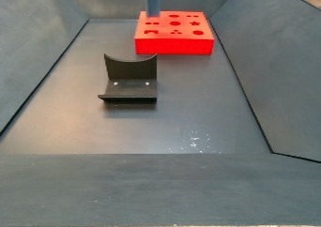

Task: Pick up the arch object. Move up. Move to above the board. Insert the arch object.
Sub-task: Insert the arch object.

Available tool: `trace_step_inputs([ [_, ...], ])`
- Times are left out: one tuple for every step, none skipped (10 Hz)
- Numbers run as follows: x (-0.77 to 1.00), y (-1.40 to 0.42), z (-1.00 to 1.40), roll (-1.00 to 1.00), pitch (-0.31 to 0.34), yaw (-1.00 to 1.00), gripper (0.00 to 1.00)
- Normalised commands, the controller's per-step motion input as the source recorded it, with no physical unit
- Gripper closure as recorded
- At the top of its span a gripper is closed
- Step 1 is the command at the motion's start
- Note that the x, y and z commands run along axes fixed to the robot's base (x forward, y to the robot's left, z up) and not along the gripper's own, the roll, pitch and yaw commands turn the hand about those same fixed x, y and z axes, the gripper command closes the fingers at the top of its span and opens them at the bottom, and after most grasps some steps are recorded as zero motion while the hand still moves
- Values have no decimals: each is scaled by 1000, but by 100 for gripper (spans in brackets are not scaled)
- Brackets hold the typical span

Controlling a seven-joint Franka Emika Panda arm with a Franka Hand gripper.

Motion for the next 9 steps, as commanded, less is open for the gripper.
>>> trace_step_inputs([
  [0, 86, -460, 0, 70, -920, 100],
  [9, 77, -363, 0, 51, -911, 100],
  [120, 0, -157, 3, 144, -574, 100],
  [160, 0, -74, 0, 76, -83, 100],
  [326, 0, -191, 0, 64, -37, 100],
  [229, 0, -280, 0, 46, 14, 100],
  [111, 0, -351, 24, 43, 297, 100],
  [74, 0, -291, 24, 46, 251, 100],
  [0, 0, -203, 44, 56, 106, 100],
])
